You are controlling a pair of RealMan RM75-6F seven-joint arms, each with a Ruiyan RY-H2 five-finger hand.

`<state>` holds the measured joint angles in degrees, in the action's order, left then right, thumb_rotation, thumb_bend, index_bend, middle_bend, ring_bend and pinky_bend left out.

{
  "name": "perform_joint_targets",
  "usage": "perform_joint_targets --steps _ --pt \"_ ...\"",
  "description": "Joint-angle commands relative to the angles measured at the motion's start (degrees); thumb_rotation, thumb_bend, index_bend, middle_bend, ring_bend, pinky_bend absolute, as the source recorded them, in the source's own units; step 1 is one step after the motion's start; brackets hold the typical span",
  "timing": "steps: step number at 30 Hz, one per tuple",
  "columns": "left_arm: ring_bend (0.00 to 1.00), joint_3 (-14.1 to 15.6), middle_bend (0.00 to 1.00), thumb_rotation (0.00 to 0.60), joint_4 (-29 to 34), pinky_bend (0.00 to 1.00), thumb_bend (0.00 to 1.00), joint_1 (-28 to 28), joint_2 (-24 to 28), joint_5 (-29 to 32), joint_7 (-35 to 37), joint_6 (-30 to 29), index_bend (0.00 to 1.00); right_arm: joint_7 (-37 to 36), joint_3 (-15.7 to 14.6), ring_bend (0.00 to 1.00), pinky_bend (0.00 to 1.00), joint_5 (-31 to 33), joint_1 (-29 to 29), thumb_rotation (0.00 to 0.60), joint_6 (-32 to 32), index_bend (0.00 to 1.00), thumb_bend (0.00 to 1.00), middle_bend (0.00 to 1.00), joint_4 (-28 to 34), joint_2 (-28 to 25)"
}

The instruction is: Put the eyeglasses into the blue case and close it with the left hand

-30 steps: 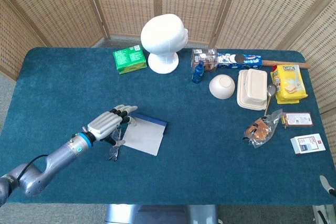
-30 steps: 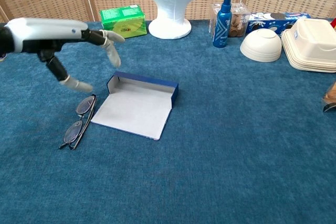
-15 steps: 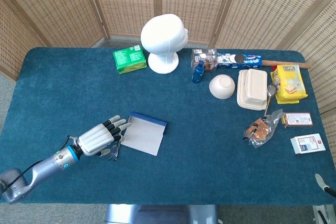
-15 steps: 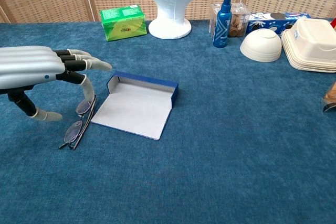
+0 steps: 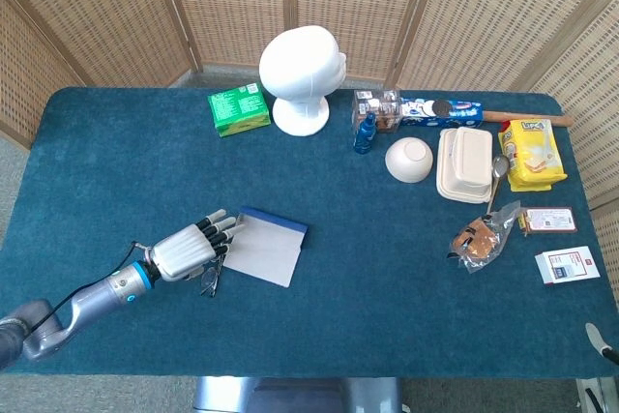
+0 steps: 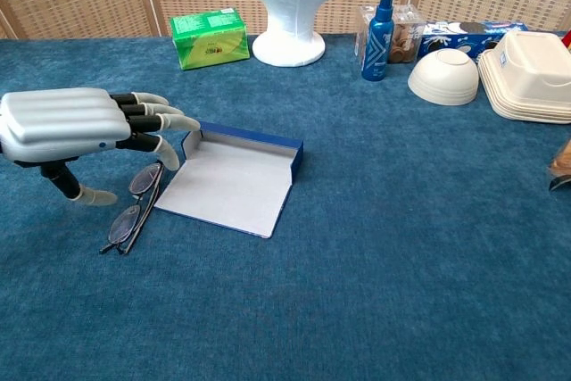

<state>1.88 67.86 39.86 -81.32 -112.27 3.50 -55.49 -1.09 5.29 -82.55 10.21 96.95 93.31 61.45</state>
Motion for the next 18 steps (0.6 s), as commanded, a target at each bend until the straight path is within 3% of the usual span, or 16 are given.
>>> perform_joint_targets --steps 1,18 --pt "0.0 0.78 0.01 0.6 -1.75 0.0 0.25 1.23 -1.34 -0.26 -0.38 -0.31 0.24 0.02 0.02 0.0 0.16 0.24 0.3 0.527 0.36 0.0 0.22 0.1 0.08 -0.1" --pt "0.0 3.39 0.02 0.6 -8.59 0.0 0.25 4.43 -6.27 -1.54 -3.43 -2.64 0.26 -0.78 0.23 0.0 0.16 1.06 1.66 0.527 2.05 0.0 0.21 0.1 -0.01 -0.58"
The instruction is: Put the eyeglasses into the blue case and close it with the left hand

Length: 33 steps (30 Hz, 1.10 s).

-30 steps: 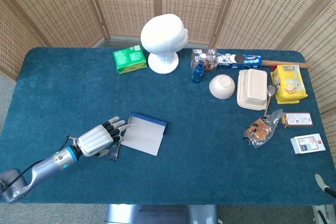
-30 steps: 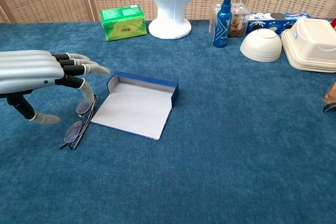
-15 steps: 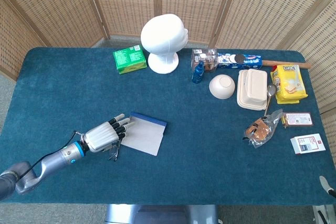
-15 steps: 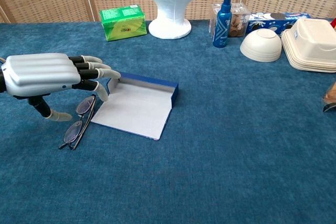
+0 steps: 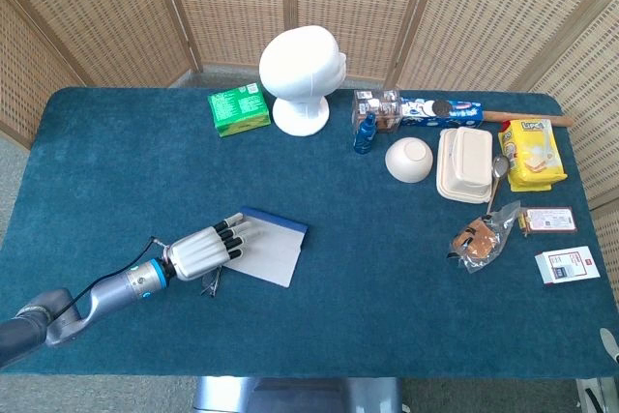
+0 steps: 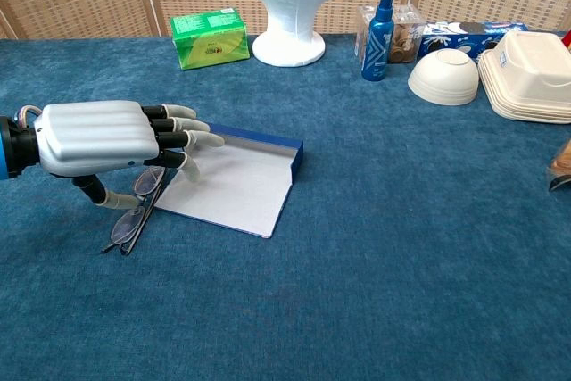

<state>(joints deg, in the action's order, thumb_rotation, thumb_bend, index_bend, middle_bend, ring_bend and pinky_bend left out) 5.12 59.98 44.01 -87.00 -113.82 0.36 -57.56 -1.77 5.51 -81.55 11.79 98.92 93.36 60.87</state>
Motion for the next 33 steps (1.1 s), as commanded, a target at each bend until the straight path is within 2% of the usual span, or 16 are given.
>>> perform_joint_targets --steps 1,15,27,33 --pt "0.0 0.21 0.02 0.6 -1.05 0.0 0.25 0.4 -0.82 -0.01 -0.44 -0.8 0.27 -0.16 0.02 0.0 0.16 0.08 0.15 0.526 0.17 0.0 0.21 0.1 -0.1 -0.02" --pt "0.0 2.58 0.08 0.6 -4.78 0.0 0.25 1.62 -2.23 0.41 1.29 -5.14 0.36 -0.26 0.2 0.0 0.16 0.09 0.96 0.527 1.35 0.0 0.21 0.1 0.16 -0.37" --pt "0.0 4.72 0.1 0.6 -6.69 0.0 0.25 2.49 -2.77 0.3 0.96 -6.03 0.42 -0.01 0.36 0.0 0.16 -0.17 1.19 0.527 1.89 0.0 0.21 0.1 0.49 -0.44" --pt "0.0 5.25 0.12 0.6 -6.61 0.0 0.25 2.93 -2.84 0.55 0.45 -6.28 0.49 -0.33 0.4 0.0 0.16 -0.34 1.22 0.527 1.96 0.0 0.21 0.1 0.32 -0.37"
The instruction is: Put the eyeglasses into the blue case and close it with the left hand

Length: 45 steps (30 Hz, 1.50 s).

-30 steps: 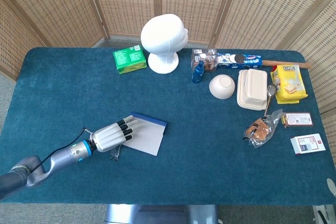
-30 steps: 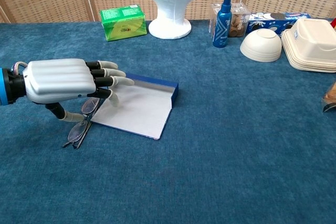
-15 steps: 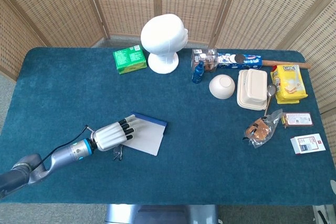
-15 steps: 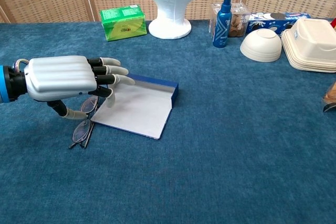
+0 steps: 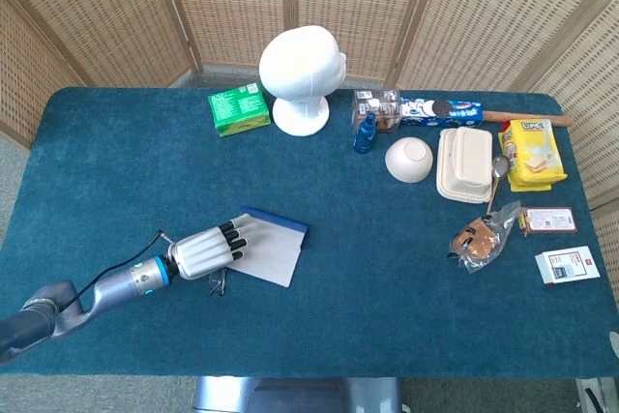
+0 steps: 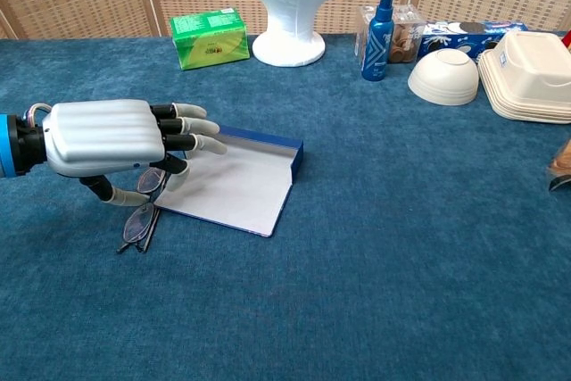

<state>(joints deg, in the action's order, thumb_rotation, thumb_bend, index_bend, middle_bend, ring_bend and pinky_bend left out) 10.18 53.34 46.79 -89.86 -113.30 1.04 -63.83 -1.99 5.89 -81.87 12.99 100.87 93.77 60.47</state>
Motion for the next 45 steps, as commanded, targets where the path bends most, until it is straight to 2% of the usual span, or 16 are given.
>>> perform_joint_targets --steps 1,8,16,18,20,23,26,32,35,45 --pt "0.0 0.3 0.12 0.6 0.04 0.0 0.25 0.23 0.04 0.08 -0.39 0.08 0.51 -0.18 0.03 0.0 0.16 -0.02 0.05 0.527 0.05 0.0 0.21 0.1 -0.12 0.03" --pt "0.0 0.55 0.18 0.6 0.54 0.0 0.25 0.57 -0.01 0.78 -1.0 0.02 0.63 -1.01 0.06 0.0 0.17 -0.23 0.3 0.53 0.43 0.0 0.21 0.1 -0.58 0.1" --pt "0.0 0.38 0.24 0.6 0.76 0.0 0.25 0.66 -0.55 1.36 -1.92 -0.99 0.7 -1.69 0.05 0.0 0.17 -0.52 0.74 0.53 1.13 0.0 0.2 0.1 -0.96 0.13" --pt "0.0 0.44 0.22 0.6 1.11 0.0 0.25 0.74 -0.39 1.67 -2.53 -0.56 0.68 -1.99 0.02 0.0 0.17 -0.57 0.92 0.531 1.36 0.0 0.2 0.1 -1.14 0.16" --pt "0.0 0.66 0.16 0.6 1.63 0.0 0.25 0.81 -0.04 2.08 -3.04 0.29 0.56 -2.38 -0.04 0.0 0.17 -0.62 1.14 0.53 1.56 0.0 0.2 0.1 -1.31 0.16" --pt "0.0 0.69 0.11 0.6 2.92 0.0 0.25 0.66 0.51 3.24 -2.42 1.15 0.44 -2.47 -0.02 0.0 0.17 -0.52 1.3 0.532 1.67 0.0 0.2 0.1 -1.49 0.16" --pt "0.0 0.59 0.09 0.6 4.03 0.0 0.25 0.66 1.32 4.16 -2.83 1.99 0.39 -2.54 0.04 0.0 0.17 -0.65 1.26 0.537 1.67 0.0 0.2 0.1 -1.51 0.18" --pt "0.0 0.99 0.05 0.6 6.29 0.0 0.26 1.06 2.18 5.52 -3.8 5.1 0.36 -2.55 0.04 0.0 0.17 -0.64 1.19 0.535 1.39 0.0 0.2 0.1 -1.58 0.28" --pt "0.0 0.99 0.05 0.6 6.72 0.0 0.27 1.2 2.29 5.59 -4.22 5.38 0.4 -2.64 0.04 0.0 0.17 -0.56 1.27 0.536 1.4 0.0 0.2 0.1 -1.62 0.29" --pt "0.0 0.94 0.09 0.6 7.16 0.0 0.3 1.4 2.34 5.73 -4.62 5.05 0.63 -3.06 0.1 0.0 0.17 -0.67 1.5 0.534 1.66 0.0 0.19 0.1 -1.79 0.3"
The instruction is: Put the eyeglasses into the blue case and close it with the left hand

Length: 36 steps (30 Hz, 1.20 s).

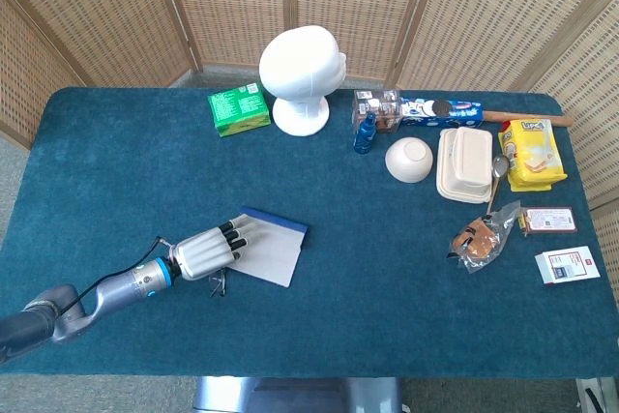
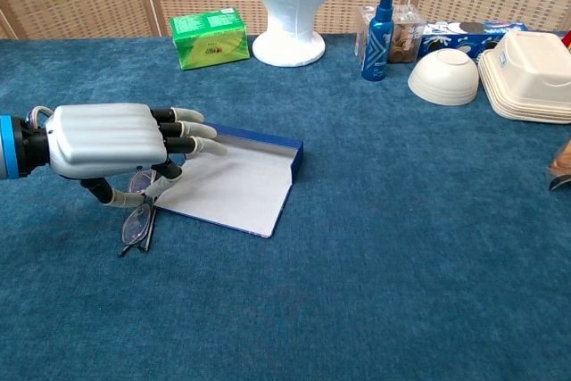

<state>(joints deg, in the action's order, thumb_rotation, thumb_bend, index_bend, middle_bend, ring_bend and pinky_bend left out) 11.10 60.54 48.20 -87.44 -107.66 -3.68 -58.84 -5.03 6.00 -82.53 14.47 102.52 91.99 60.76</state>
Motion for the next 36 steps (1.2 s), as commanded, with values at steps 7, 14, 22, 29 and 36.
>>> perform_joint_targets --steps 7,14,22,29,36 --pt "0.0 -0.06 0.15 0.6 -0.61 0.0 0.3 -0.24 -0.62 0.33 -0.07 -0.42 0.68 -0.28 0.05 0.0 0.17 -0.13 0.35 0.534 0.55 0.0 0.19 0.1 0.06 -0.13" --pt "0.0 -0.3 0.1 0.6 -0.23 0.0 0.31 -0.61 -0.18 1.01 -0.13 -0.96 0.49 -0.46 -0.1 0.0 0.17 -0.26 0.66 0.536 0.75 0.0 0.19 0.1 0.17 -0.26" --pt "0.0 -0.65 0.06 0.6 1.16 0.0 0.32 -1.16 1.04 2.3 1.31 -1.34 0.36 -0.44 -0.06 0.0 0.17 -0.32 0.43 0.537 0.27 0.0 0.19 0.1 0.12 -0.22" --pt "0.0 -0.62 0.03 0.6 1.66 0.0 0.33 -0.97 0.8 3.13 1.19 0.6 0.3 -0.45 0.03 0.0 0.17 -0.16 0.49 0.538 0.24 0.0 0.19 0.1 0.28 -0.4" --pt "0.0 -0.84 0.02 0.6 1.48 0.0 0.33 -0.72 0.38 3.61 0.45 1.77 0.31 -0.57 0.03 0.0 0.17 -0.19 0.8 0.536 0.68 0.0 0.19 0.1 0.3 -0.45"
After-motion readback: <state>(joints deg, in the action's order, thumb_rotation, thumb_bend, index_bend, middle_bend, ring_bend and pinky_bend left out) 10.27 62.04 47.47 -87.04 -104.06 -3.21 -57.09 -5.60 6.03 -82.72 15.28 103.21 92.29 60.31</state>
